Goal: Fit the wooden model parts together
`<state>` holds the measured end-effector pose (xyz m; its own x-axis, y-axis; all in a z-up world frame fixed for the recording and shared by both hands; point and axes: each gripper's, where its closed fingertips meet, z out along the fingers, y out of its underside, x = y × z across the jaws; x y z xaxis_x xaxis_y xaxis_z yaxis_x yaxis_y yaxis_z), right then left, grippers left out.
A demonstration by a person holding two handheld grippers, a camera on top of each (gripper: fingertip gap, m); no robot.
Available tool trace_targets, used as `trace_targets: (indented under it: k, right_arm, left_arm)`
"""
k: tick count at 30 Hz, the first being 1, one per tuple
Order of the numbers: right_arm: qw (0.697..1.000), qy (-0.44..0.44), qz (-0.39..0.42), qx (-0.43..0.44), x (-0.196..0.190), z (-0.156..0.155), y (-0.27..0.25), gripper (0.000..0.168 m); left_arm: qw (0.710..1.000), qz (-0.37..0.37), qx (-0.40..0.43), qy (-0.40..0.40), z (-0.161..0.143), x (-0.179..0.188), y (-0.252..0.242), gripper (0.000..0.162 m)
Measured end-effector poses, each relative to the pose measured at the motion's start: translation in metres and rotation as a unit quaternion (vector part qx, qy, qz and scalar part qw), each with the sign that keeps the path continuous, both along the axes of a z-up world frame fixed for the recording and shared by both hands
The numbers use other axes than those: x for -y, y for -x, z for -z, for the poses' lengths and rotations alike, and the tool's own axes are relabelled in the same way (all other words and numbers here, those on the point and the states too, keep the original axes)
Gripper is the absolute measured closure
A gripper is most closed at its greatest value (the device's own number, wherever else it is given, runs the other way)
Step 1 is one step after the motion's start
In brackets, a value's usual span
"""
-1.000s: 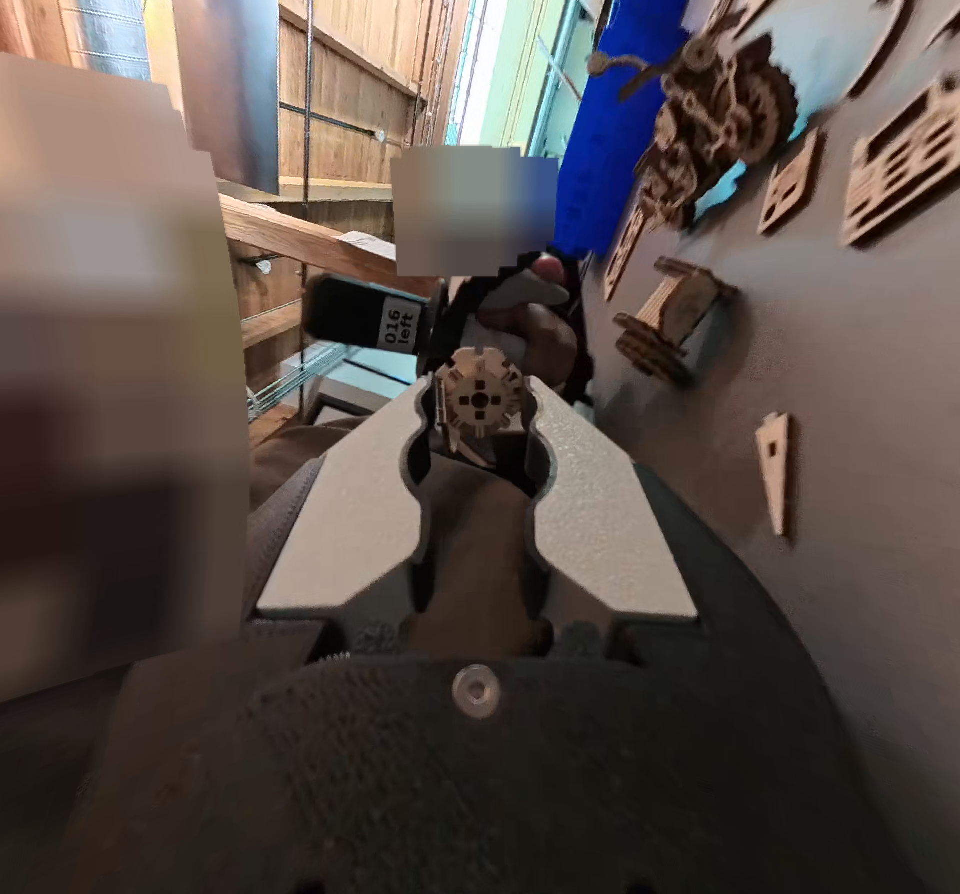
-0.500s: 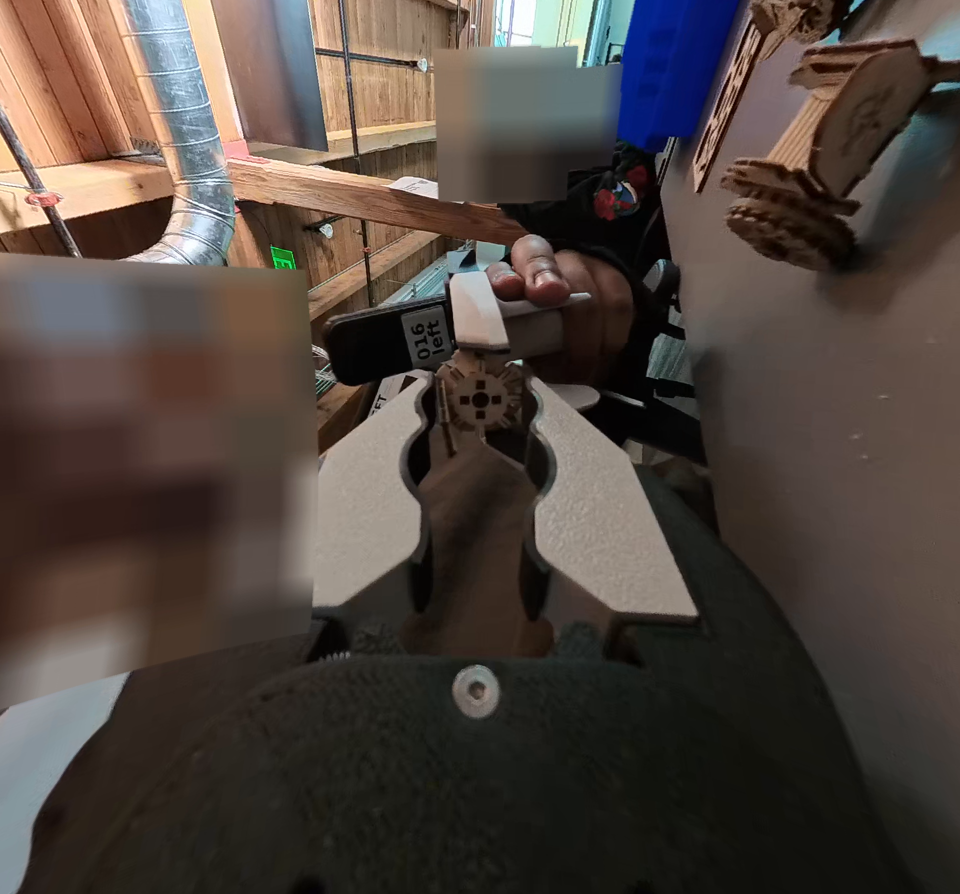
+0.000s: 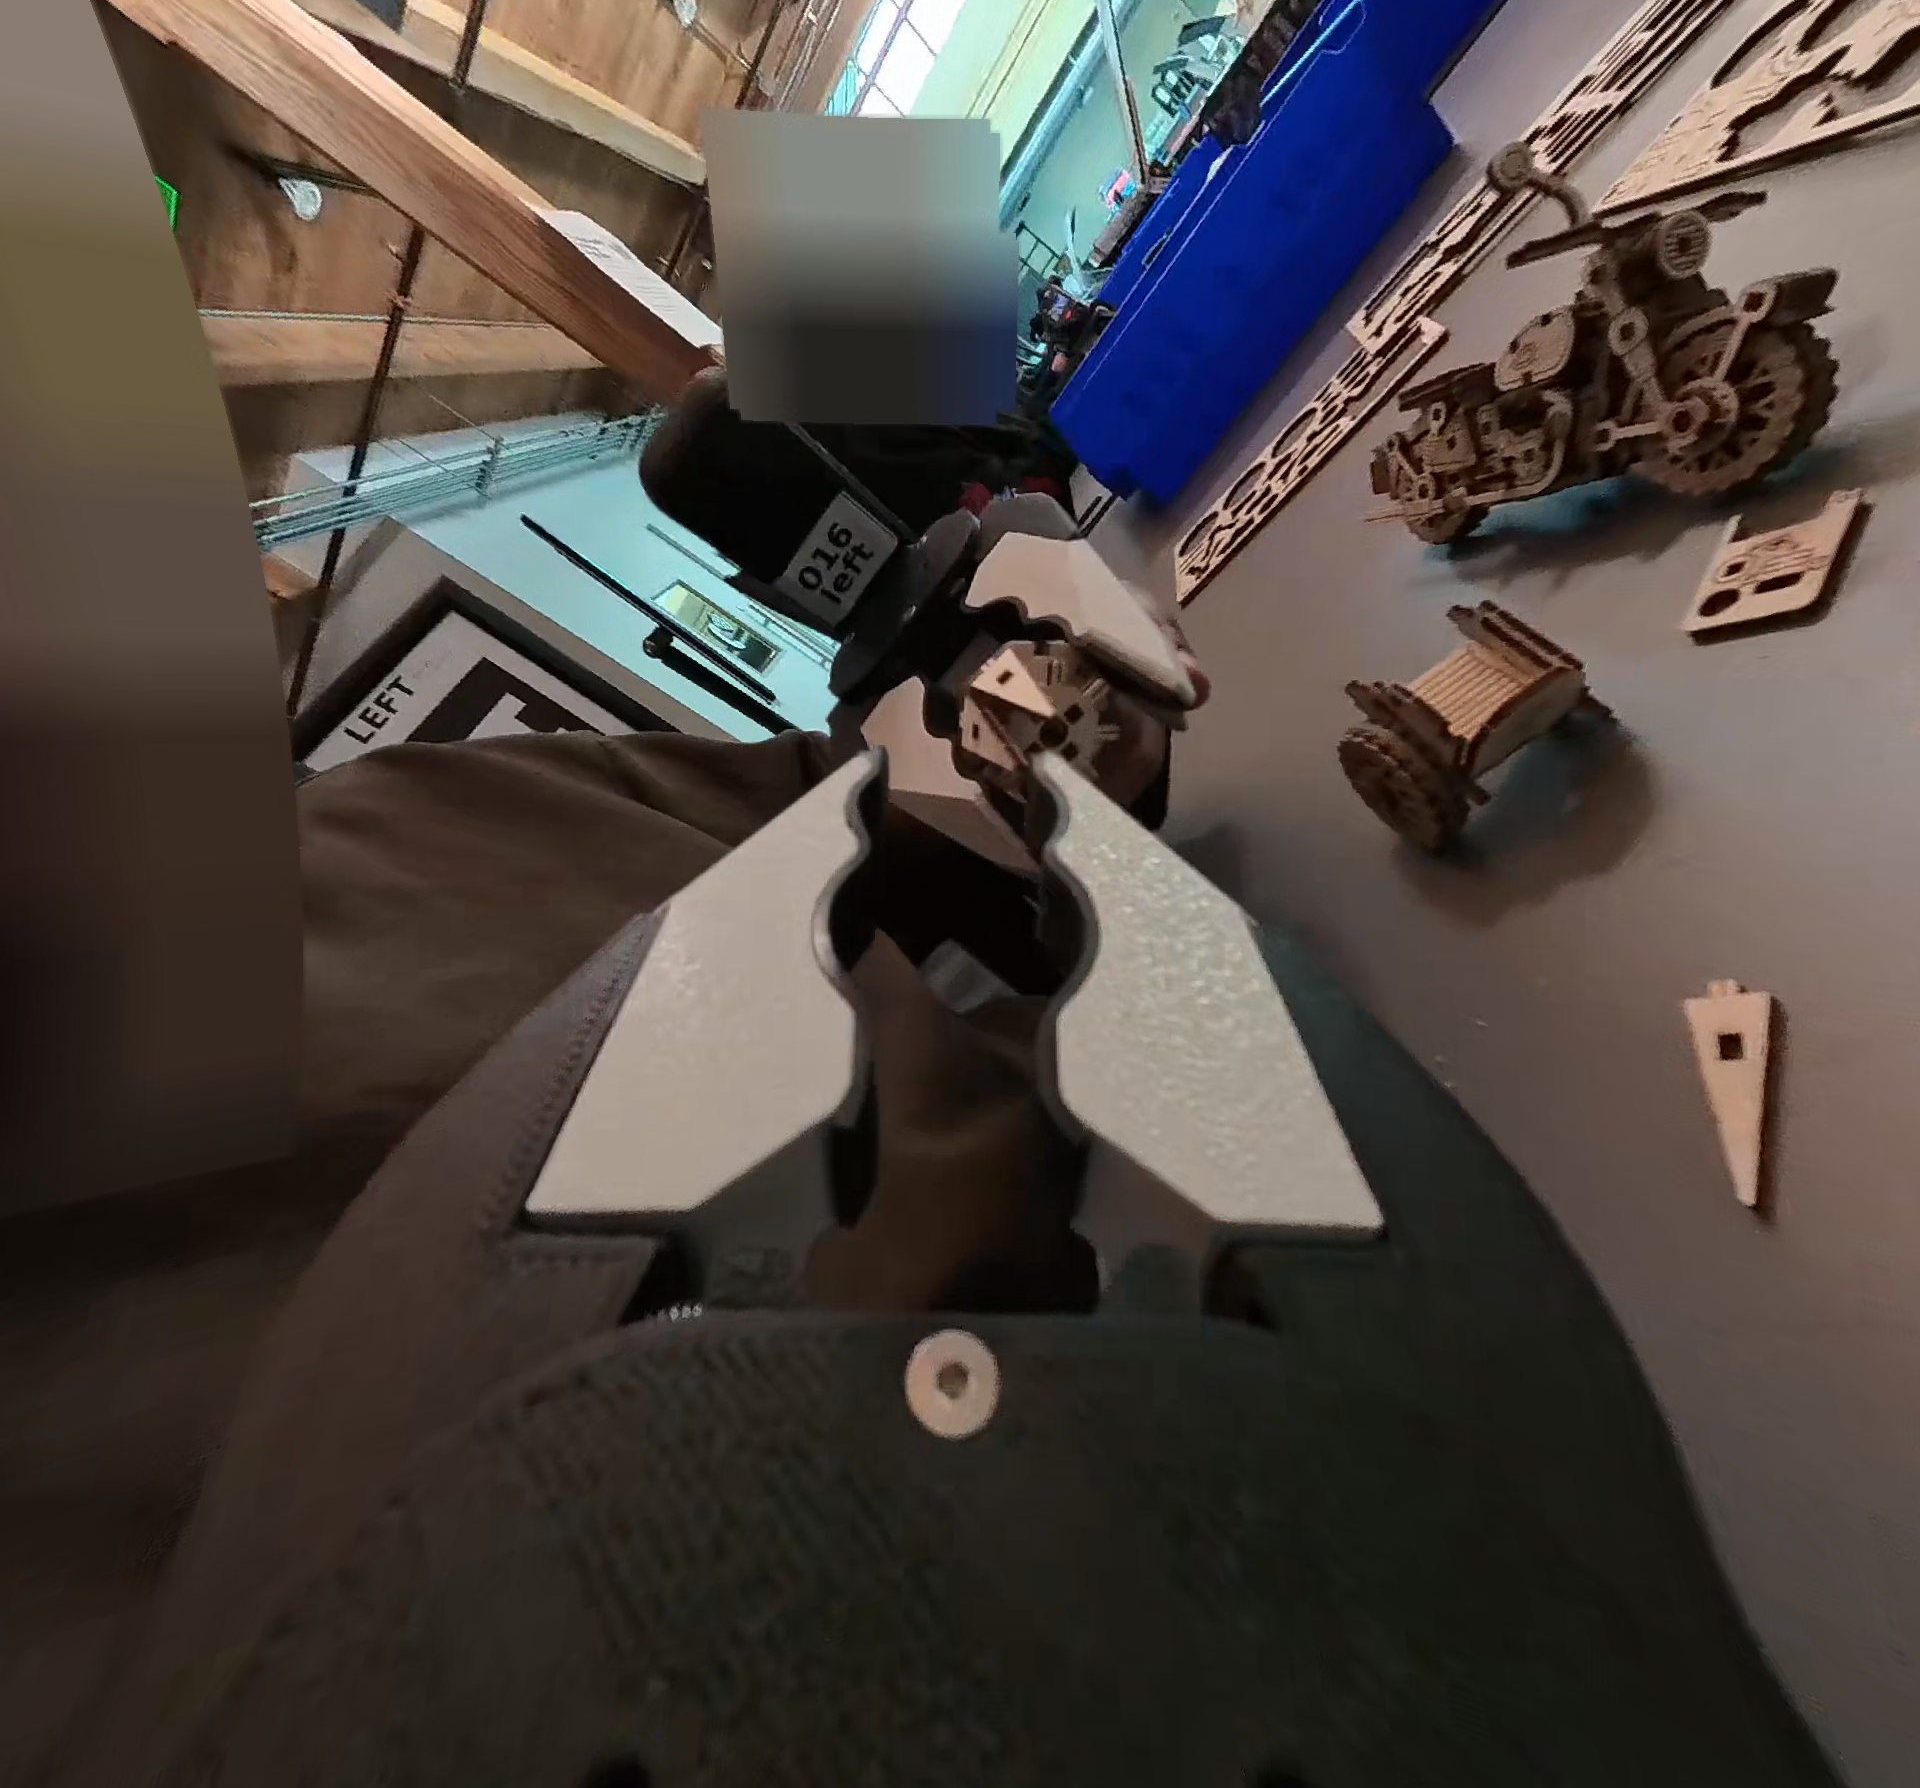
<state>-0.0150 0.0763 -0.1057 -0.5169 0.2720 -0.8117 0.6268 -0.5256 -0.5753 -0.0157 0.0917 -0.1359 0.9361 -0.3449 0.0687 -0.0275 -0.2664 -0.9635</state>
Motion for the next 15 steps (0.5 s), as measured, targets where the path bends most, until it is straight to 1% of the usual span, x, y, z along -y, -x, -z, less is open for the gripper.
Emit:
trace_targets:
  k: [3, 5, 8, 15]
  right_arm:
    - [0.999, 0.048, -0.004, 0.005, -0.001, -0.002, 0.001, 0.153]
    - [0.997, 0.076, -0.007, 0.013, -0.003, 0.000, 0.002, 0.157]
    - [0.995, 0.091, -0.011, 0.025, -0.003, 0.005, 0.004, 0.165]
    - [0.994, 0.102, 0.002, 0.039, -0.006, 0.009, 0.007, 0.166]
  left_arm:
    - [1.000, 0.003, -0.007, 0.006, 0.004, -0.001, -0.002, 0.127]
    - [1.000, 0.008, -0.006, 0.013, 0.006, -0.001, -0.004, 0.127]
    - [1.000, 0.008, -0.006, 0.022, 0.010, -0.001, -0.005, 0.127]
    - [0.999, -0.004, 0.019, 0.048, 0.014, -0.003, -0.003, 0.127]
